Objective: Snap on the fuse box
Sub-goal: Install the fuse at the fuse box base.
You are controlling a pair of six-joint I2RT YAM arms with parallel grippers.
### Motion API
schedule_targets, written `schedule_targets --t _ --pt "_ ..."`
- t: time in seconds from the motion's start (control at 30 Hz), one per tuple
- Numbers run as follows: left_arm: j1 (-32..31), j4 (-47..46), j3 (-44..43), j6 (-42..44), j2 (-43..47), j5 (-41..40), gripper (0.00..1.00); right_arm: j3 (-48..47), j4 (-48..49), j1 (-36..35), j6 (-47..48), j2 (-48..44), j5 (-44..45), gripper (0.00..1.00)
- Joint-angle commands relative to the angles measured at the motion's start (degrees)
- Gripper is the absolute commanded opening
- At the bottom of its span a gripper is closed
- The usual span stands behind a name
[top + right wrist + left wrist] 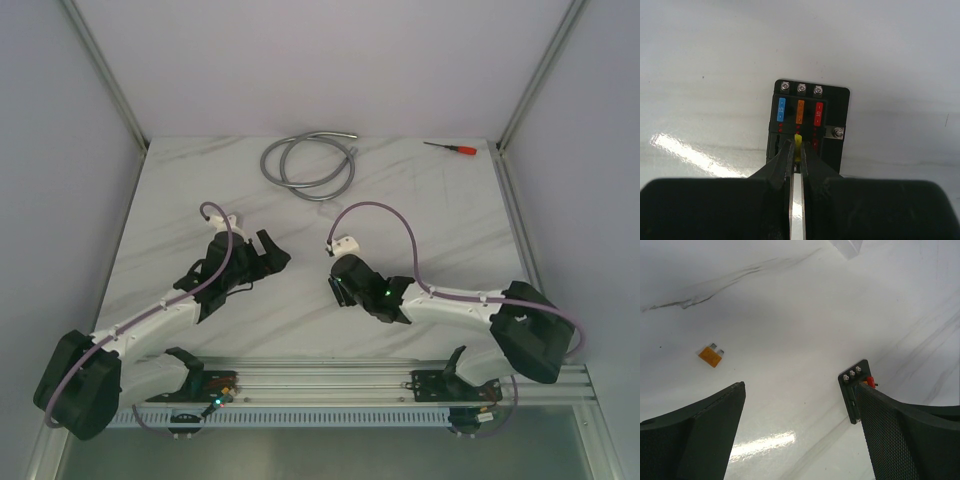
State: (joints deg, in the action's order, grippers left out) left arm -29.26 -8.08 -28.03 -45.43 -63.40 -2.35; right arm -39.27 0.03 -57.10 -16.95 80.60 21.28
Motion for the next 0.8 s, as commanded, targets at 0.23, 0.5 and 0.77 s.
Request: schedule_targets --t 0.23,0.5,0.77 --pt "0.43 0.39 0.59 -0.36 0.24 0.68 1.00 0.16 0.86 -0.30 -0.81 1.39 2.30 0.00" --pt "0.49 0.32 0.61 -0.38 0.14 0.76 1.00 0.07 1.12 -0.35 -0.58 2.53 1.36 0.00" --pt "0.55 0.34 0.61 -0.42 0.35 0.77 1.00 0.24 1.20 -0.45 -0.07 2.43 0.66 0.00"
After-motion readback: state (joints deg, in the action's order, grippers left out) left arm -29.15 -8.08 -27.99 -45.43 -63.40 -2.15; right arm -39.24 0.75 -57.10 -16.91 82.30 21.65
